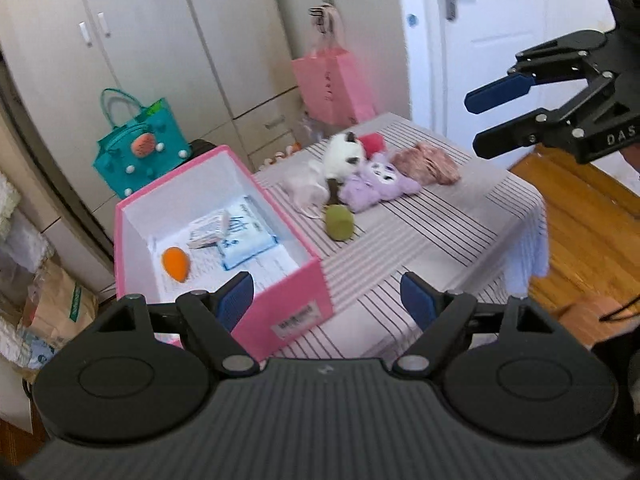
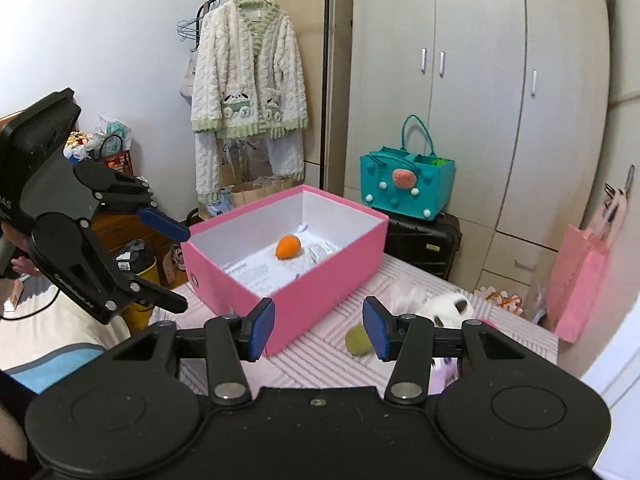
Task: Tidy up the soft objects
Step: 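Withdraw both tools from the box toward the remaining plush toys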
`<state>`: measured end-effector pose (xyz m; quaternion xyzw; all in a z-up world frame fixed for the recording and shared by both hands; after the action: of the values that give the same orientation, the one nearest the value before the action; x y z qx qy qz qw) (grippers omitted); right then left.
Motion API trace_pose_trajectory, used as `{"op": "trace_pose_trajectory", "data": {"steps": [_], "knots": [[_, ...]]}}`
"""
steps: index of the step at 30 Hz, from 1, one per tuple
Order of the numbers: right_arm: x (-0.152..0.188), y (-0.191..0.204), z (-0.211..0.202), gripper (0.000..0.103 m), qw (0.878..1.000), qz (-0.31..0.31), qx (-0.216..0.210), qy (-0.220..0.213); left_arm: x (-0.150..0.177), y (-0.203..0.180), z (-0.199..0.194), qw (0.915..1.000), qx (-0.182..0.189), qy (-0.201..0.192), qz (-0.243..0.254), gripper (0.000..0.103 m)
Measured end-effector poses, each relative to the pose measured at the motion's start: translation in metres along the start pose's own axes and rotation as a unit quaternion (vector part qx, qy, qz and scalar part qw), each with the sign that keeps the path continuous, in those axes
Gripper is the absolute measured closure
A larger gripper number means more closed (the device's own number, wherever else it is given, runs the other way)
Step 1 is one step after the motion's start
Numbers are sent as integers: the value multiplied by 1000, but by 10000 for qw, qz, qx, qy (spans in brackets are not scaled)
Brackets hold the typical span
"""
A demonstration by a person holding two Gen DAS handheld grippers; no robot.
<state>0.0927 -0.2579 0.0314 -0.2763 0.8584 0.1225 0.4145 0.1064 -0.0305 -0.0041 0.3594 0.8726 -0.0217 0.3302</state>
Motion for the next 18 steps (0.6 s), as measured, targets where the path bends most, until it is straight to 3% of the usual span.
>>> {"op": "trace_pose_trajectory", "data": {"steps": [9,15,18], "knots": [[57,-15,-6,47,9988,453,83,193,9,-32,16,9996,277,-68,66,21],[84,-25,1,47,9970,740,120,216,9,-49,44,9975,670,7,-203,21],[92,-34,8,45,9956,897,157,218,4,-52,55,9972,665,-146,-322,22]]}}
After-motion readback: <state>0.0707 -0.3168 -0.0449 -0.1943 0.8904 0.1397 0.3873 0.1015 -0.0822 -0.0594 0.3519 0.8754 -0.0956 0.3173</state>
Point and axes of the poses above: each gripper's, at about its wrist camera, not at the fingertips, and z roughly the way its jaws point, y to its left, x to its underside, the point moved 9 cm from there along z, roughly the way its jaws point, and after that the axes turned 9 degrees about y, right-handed, at the moved point
